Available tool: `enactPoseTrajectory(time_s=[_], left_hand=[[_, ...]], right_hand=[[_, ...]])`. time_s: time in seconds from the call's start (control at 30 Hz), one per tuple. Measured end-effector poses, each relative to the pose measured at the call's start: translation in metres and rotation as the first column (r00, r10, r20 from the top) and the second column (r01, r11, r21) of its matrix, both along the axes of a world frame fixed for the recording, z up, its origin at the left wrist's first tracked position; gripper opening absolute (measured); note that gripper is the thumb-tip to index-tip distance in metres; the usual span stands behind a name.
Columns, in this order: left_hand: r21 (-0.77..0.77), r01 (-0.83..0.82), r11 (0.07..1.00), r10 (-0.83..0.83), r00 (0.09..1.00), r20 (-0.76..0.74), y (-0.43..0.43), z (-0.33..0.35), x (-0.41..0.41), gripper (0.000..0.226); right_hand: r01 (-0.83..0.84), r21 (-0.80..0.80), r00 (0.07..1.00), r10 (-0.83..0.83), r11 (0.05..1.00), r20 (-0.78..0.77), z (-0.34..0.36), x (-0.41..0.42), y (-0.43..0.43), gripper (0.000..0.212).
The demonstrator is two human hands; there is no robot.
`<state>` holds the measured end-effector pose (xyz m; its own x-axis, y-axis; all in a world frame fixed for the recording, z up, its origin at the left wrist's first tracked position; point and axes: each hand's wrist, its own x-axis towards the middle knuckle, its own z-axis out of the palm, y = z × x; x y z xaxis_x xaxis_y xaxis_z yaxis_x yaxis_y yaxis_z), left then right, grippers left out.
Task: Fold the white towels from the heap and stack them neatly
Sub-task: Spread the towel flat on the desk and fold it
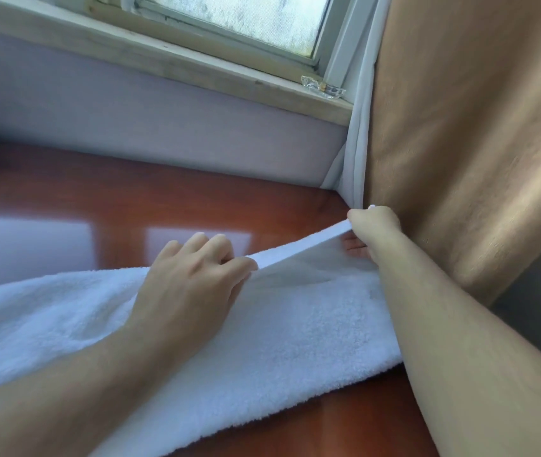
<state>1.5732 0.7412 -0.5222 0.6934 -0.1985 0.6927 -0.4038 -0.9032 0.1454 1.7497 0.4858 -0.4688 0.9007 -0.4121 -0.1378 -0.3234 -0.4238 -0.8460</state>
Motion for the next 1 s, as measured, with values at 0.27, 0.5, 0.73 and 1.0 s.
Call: enactPoseTrajectory(time_s=[0.27,0.5,0.73,1.0], left_hand=[[0.183,0.178,0.967,-0.158,0.980,-0.117,-0.016,0.030,-0.044,0.018],[0.400,0.014,0.917,0.109,0.953,-0.283,-0.013,0.008,-0.057,0.013],[0.452,0.043,0.891,0.083,0.963,-0.256,0.004,0.008,-0.068,0.033],[0.330,0.138,0.934,-0.003,0.926,-0.377,0.016,-0.004,-0.067,0.031]], right_hand=[[0.110,0.242,0.983,-0.142,0.964,0.118,0.012,-0.068,-0.056,0.008],[0.247,0.336,0.964,-0.266,0.909,0.008,-0.011,-0.122,-0.079,0.023],[0.304,0.218,0.949,-0.314,0.927,0.015,-0.024,-0.133,-0.079,0.015],[0.312,-0.334,0.944,-0.329,0.889,0.006,-0.028,-0.138,-0.088,0.026]])
